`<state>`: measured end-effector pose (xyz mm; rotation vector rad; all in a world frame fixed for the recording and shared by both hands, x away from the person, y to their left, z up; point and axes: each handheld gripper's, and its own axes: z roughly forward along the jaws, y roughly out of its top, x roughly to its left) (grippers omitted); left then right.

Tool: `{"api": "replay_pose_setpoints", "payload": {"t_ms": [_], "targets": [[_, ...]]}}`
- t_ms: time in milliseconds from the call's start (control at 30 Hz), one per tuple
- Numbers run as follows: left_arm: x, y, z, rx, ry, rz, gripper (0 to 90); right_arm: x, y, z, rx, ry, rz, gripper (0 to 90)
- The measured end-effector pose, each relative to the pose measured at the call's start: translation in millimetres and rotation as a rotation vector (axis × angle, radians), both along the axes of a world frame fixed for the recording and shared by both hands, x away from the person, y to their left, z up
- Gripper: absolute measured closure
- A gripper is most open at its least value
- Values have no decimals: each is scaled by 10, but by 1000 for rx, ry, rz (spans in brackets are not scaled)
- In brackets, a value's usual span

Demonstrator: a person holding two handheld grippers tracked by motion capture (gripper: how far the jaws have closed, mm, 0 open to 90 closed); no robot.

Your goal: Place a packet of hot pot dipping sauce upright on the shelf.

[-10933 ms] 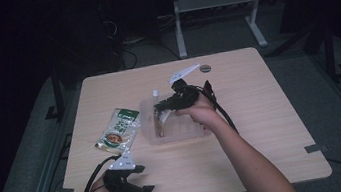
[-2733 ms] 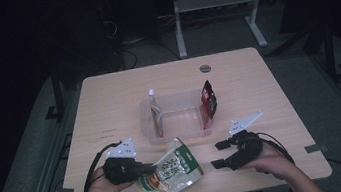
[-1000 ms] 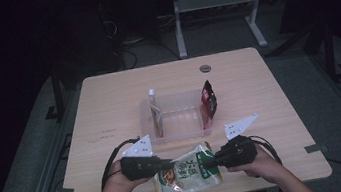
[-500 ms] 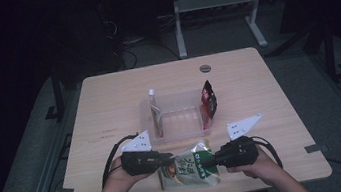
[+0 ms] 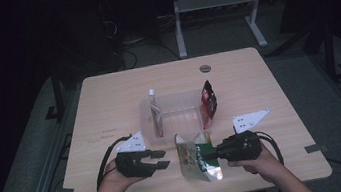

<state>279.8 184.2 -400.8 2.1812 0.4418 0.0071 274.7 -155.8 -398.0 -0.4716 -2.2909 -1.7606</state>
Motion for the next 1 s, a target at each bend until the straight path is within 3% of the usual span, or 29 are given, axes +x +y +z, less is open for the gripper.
{"api": "replay_pose_setpoints", "payload": {"t_ms": [233, 467, 1000], "targets": [[-35, 36, -66, 32, 37, -16, 492, -26, 59, 98, -25, -63, -11, 900], [-43, 107, -107, 38, 60, 10, 365, -29, 73, 174, -13, -92, -24, 900], [-29, 217, -171, 67, 37, 40, 180, 30, 86, 440, 38, -155, -52, 900]]}}
